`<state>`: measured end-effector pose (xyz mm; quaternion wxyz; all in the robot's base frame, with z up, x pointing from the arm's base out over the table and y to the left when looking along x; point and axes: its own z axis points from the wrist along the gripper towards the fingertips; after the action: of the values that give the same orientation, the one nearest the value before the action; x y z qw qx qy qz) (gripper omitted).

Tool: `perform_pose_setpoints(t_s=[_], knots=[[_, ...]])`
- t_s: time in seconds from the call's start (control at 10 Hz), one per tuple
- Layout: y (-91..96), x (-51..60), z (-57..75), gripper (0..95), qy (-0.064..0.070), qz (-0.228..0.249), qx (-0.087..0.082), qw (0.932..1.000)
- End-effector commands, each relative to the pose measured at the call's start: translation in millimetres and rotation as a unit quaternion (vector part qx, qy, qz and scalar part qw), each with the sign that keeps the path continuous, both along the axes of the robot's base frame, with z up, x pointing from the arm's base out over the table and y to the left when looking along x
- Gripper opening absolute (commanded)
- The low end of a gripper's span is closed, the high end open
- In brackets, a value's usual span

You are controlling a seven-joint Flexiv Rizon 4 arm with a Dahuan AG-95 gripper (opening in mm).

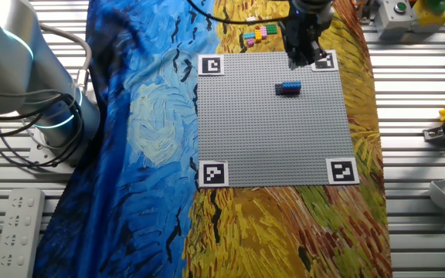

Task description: Stack small Lego blocks one on top of the other

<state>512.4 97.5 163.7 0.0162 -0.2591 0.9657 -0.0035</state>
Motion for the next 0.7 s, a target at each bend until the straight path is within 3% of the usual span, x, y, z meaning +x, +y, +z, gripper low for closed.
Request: perform_pose_setpoints(t_s=[0.1, 0.3, 0.5, 0.7], knots=[[42.9, -5.2, -9.1, 0.0, 0.006, -0.072, 0.02, 0.9972], [85.8, -10.3, -18.7, 0.0, 0.006, -0.121, 0.022, 0.9923], [89.5, -10.5, -20.0, 0.0, -0.002, -0.109, 0.021, 0.9938], [89.5, -10.5, -20.0, 0.0, -0.001, -0.086, 0.018, 0.9962]])
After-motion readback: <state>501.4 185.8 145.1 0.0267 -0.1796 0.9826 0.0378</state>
